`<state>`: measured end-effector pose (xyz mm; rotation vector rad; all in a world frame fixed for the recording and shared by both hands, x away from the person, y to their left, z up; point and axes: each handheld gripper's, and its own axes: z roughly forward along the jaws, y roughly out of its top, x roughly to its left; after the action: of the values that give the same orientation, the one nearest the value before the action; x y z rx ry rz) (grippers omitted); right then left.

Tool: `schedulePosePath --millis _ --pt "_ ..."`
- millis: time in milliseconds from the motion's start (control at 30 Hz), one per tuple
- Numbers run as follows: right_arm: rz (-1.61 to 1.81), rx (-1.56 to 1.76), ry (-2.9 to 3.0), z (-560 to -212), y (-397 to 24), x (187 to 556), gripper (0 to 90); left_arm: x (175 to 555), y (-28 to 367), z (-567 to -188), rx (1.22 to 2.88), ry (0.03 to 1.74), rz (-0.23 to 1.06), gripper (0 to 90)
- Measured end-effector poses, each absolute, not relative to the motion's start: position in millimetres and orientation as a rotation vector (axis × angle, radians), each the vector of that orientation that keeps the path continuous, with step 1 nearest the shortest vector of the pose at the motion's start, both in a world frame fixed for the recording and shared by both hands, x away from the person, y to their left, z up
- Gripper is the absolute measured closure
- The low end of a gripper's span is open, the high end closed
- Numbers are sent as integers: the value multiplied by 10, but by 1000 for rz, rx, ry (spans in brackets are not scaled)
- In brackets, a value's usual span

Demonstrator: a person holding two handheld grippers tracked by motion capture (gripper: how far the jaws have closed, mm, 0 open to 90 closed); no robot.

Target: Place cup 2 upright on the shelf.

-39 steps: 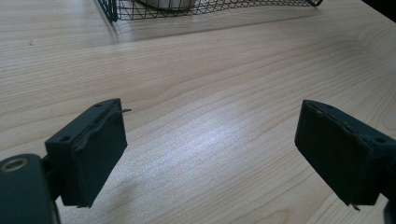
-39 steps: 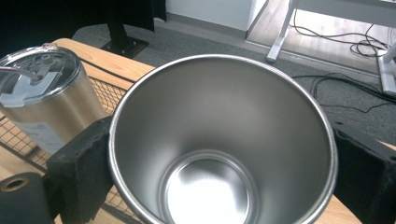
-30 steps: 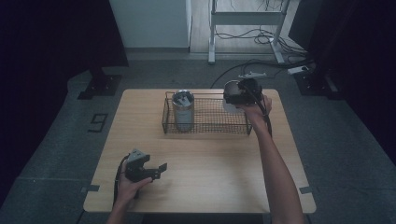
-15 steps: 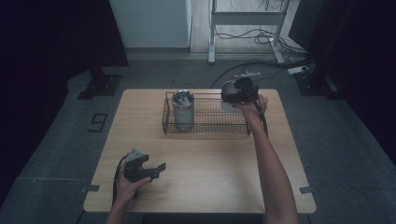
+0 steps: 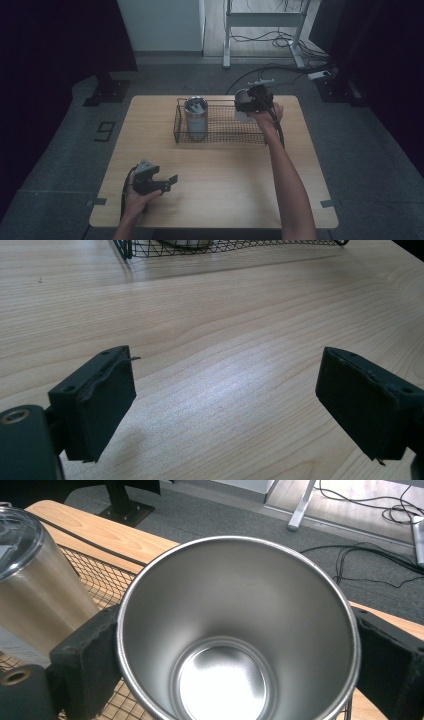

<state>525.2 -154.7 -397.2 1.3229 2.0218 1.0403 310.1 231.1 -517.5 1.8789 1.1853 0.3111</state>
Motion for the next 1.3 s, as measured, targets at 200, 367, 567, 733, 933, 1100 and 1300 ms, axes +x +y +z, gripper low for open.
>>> schedulePosePath --millis 200,367,567,733,933,1100,1300 --pt "1018 1336 2027 -4047 -1547 5287 62 3101 2320 -5179 1879 1191 311 92" --pt "1019 1347 2029 -4092 -1554 5309 62 3102 2315 -5185 1882 1193 308 92" --pt "1014 1368 2025 -4155 -1581 5340 63 3101 2310 -5186 1886 1191 306 92" --pt "1005 1382 2034 -4224 -1588 5364 62 3100 2334 -5182 1883 1197 302 92" --pt "998 1394 2042 -4291 -1578 5393 62 3102 2324 -5193 1890 1198 298 92" --pt "983 1404 2043 -4356 -1579 5411 62 3099 2326 -5188 1893 1196 297 92" --pt "973 1420 2050 -4442 -1599 5427 62 3100 2337 -5185 1891 1201 294 92"
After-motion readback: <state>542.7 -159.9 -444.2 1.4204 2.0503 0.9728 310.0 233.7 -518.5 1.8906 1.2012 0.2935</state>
